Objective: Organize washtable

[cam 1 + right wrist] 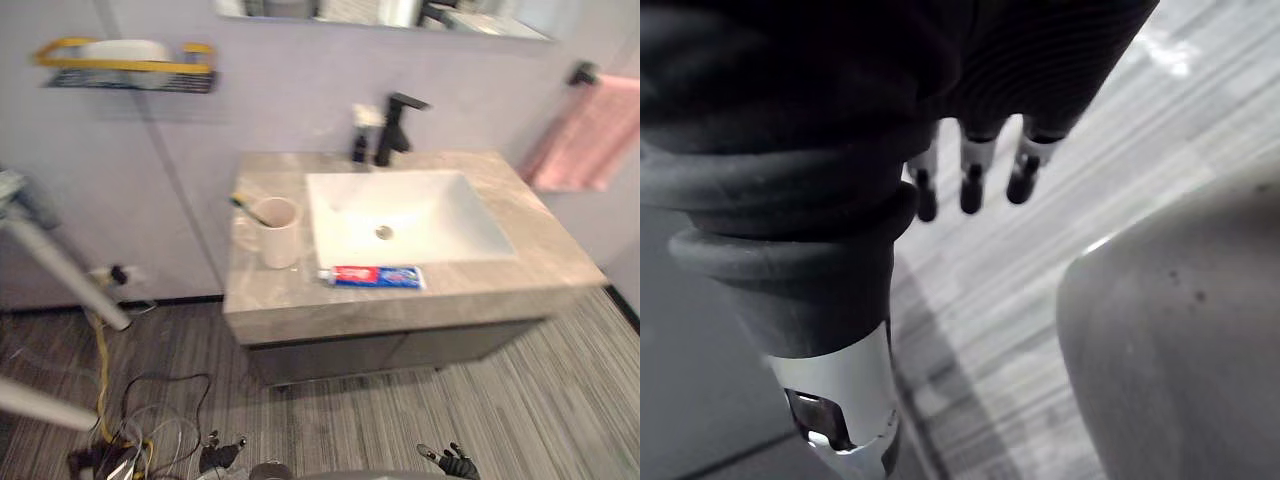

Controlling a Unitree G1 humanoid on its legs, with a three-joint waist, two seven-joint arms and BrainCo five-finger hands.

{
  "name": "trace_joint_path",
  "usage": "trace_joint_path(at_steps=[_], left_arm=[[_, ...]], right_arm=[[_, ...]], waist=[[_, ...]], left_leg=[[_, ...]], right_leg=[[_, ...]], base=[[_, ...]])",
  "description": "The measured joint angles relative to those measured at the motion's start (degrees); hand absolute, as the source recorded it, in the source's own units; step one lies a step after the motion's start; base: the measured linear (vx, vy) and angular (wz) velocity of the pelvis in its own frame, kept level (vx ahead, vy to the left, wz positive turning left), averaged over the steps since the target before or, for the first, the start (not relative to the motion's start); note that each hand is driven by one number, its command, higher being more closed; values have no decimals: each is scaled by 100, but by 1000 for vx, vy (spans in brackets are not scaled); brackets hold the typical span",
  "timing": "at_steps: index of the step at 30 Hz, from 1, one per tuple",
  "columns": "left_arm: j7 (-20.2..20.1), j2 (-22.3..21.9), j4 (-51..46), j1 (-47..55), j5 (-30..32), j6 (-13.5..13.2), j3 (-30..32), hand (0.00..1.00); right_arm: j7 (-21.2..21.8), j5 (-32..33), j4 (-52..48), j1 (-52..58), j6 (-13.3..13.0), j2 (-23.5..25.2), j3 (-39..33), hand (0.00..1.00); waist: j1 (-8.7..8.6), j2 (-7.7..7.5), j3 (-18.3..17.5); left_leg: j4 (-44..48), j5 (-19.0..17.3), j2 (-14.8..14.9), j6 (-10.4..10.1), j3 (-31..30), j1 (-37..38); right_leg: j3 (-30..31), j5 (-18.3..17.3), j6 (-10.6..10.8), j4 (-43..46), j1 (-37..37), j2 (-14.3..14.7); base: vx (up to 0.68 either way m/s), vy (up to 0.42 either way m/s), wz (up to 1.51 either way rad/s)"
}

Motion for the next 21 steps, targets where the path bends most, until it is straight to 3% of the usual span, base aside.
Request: trace_joint_path(at_steps=[2,3,5,9,10,16,21], left_arm=[[-9,12,89,-135,-29,6,-50,0],[-14,-55,93,-252,-28,7,-74,0],[-17,-214,92,-336,-31,0,-100,0],[-12,-271,97,-215,-46,-3,-141,0],[-117,513,715,-58,-147,-30,-1161,0],[-118,528,715,-47,-137,-29,-1180,0],[-129,557,716,-48,67,-31,-1245,0]], right_arm=[[-3,31,129,-69,7,-6,-117,0],[-2,90,115,-88,13,-16,-230,0],[-2,164,109,-85,1,-72,-264,0],[2,231,230,-77,3,-174,-249,0],[-1,252,1000,-76,0,-705,190,0],[-2,246,997,-81,-3,-702,193,0],[-4,108,1001,-83,-19,-756,425,0]], waist=[[-4,-9,-5],[-14,21,9],[-31,156,36],[0,163,28],[-24,142,275],[-20,138,267],[-5,109,253]], left_leg=[[-8,-185,-18,-145,-137,-86],[-7,-288,-40,-224,-340,-72],[-126,-288,-98,-227,-622,45],[-536,-244,-251,-240,-858,343],[-1558,92,-931,-127,-1510,894],[-1604,118,-956,-102,-1550,846],[-2003,398,-1154,-40,-1732,854]], right_leg=[[-42,-15,25,-528,54,76],[-100,-23,230,-758,161,103],[-229,-32,236,-761,323,117],[-397,-83,237,-767,575,69],[-287,-38,247,-1239,915,-141],[-335,-36,249,-1244,909,-160],[-529,7,308,-1322,841,-317]], base=[[-26,-124,-93],[-24,-123,-31],[-36,-75,25],[-43,-12,30],[0,0,0],[0,0,4],[1,8,21]])
